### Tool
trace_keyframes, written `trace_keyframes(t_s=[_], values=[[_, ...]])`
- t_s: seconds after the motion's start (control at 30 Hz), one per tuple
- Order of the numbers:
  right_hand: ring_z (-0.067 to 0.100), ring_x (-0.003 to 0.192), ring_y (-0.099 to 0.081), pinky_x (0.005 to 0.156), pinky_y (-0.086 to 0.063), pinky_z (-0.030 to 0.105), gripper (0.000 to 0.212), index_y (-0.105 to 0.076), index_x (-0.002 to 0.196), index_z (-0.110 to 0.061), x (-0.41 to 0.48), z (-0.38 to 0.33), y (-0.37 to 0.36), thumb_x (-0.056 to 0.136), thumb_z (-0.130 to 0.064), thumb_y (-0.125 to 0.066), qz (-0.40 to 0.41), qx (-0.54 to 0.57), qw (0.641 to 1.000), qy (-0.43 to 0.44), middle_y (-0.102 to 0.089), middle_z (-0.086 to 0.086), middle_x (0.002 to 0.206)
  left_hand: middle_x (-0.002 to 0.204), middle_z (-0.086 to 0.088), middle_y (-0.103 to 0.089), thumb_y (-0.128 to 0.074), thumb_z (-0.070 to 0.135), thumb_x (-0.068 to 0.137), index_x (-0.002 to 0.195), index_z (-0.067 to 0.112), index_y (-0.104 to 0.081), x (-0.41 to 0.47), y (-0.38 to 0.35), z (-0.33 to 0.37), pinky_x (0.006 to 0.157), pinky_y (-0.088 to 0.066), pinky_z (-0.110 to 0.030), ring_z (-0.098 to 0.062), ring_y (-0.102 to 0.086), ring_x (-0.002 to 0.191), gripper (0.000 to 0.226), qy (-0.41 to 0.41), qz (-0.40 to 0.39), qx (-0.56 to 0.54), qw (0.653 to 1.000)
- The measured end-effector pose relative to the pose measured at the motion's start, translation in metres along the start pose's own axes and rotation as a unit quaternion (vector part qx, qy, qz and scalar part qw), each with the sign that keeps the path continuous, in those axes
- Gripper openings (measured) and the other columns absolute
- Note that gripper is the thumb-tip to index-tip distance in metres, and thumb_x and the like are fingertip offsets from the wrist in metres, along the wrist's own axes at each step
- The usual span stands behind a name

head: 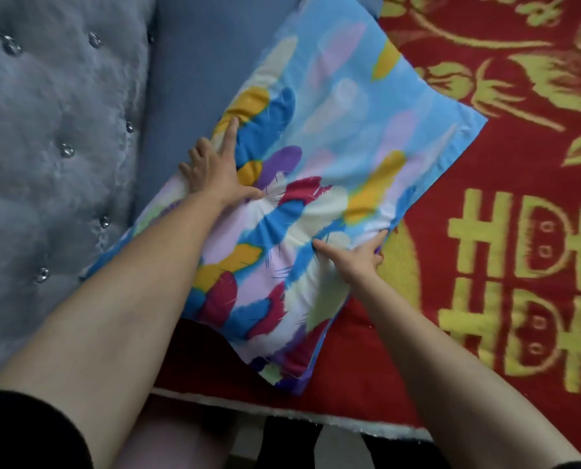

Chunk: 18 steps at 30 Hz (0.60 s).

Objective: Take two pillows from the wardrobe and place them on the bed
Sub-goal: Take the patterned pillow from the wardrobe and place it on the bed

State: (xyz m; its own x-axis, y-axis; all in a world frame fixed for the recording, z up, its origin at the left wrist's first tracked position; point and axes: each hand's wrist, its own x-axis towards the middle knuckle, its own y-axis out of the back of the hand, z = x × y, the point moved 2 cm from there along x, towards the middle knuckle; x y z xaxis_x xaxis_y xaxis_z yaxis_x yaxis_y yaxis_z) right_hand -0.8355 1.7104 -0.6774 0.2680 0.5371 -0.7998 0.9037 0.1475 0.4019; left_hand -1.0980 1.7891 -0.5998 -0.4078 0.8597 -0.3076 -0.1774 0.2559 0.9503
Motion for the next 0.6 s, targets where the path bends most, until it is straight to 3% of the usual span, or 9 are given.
trace_keyframes(t_s=[0.1,0.2,0.3,0.4,0.47,0.6], values=[[0.046,0.137,-0.024,0.114,-0.024,0.047,0.142,0.008,0.154,-0.03,-0.016,-0.018,-0.005,0.053,-0.049,-0.09,0.082,0.016,0.994,0.074,-0.022,0.033,0.143,0.12,-0.018,-0.045,-0.076,0.063,0.062,0.147,0.043,-0.017,-0.01,0.009,0.005,0.09,-0.037,-0.05,-0.038,-0.046,0.108,0.105,-0.037,0.106,-0.011,0.994],[0.038,0.123,-0.036,0.108,-0.03,0.041,0.127,-0.001,0.156,-0.027,-0.033,-0.047,-0.001,0.061,-0.049,-0.084,0.137,0.021,0.973,0.182,-0.032,0.019,0.127,0.115,-0.015,-0.048,-0.059,0.065,0.078,0.146,0.041,-0.031,-0.014,0.035,0.013,0.087,-0.037,-0.047,-0.036,-0.048,0.105,0.077,-0.058,0.193,-0.021,0.979],[0.037,0.124,-0.04,0.11,-0.032,0.036,0.114,-0.012,0.155,-0.021,-0.045,-0.096,0.005,0.068,-0.049,-0.079,0.168,0.054,0.945,0.276,-0.033,0.017,0.129,0.118,-0.014,-0.051,-0.054,0.065,0.079,0.143,0.039,-0.038,0.002,0.079,0.008,0.089,-0.038,-0.044,-0.035,-0.05,0.107,0.071,-0.054,0.277,-0.061,0.957],[0.036,0.127,-0.043,0.113,-0.034,0.035,0.106,-0.019,0.154,-0.021,-0.051,-0.156,0.003,0.07,-0.055,-0.075,0.201,0.057,0.912,0.354,-0.034,0.017,0.135,0.124,-0.013,-0.054,-0.053,0.07,0.076,0.142,0.038,-0.041,0.021,0.116,-0.014,0.091,-0.038,-0.038,-0.033,-0.051,0.111,0.074,0.003,0.361,-0.094,0.928],[0.039,0.137,-0.033,0.117,-0.028,0.04,0.106,-0.017,0.155,-0.023,-0.044,-0.187,-0.002,0.071,-0.063,-0.068,0.177,-0.038,0.91,0.372,-0.028,0.025,0.145,0.13,-0.016,-0.052,-0.054,0.071,0.074,0.145,0.034,-0.037,0.033,0.122,-0.035,0.096,-0.036,-0.038,-0.033,-0.047,0.118,0.081,0.046,0.331,-0.093,0.938],[0.041,0.15,0.002,0.123,-0.012,0.047,0.11,-0.004,0.155,-0.036,-0.016,-0.186,-0.02,0.071,-0.076,-0.062,-0.042,-0.285,0.898,0.333,0.013,0.026,0.16,0.145,-0.028,-0.036,-0.061,0.056,0.079,0.144,0.022,-0.038,0.047,0.092,-0.081,0.111,-0.025,-0.05,-0.043,-0.03,0.136,0.078,0.116,0.101,-0.056,0.986]])
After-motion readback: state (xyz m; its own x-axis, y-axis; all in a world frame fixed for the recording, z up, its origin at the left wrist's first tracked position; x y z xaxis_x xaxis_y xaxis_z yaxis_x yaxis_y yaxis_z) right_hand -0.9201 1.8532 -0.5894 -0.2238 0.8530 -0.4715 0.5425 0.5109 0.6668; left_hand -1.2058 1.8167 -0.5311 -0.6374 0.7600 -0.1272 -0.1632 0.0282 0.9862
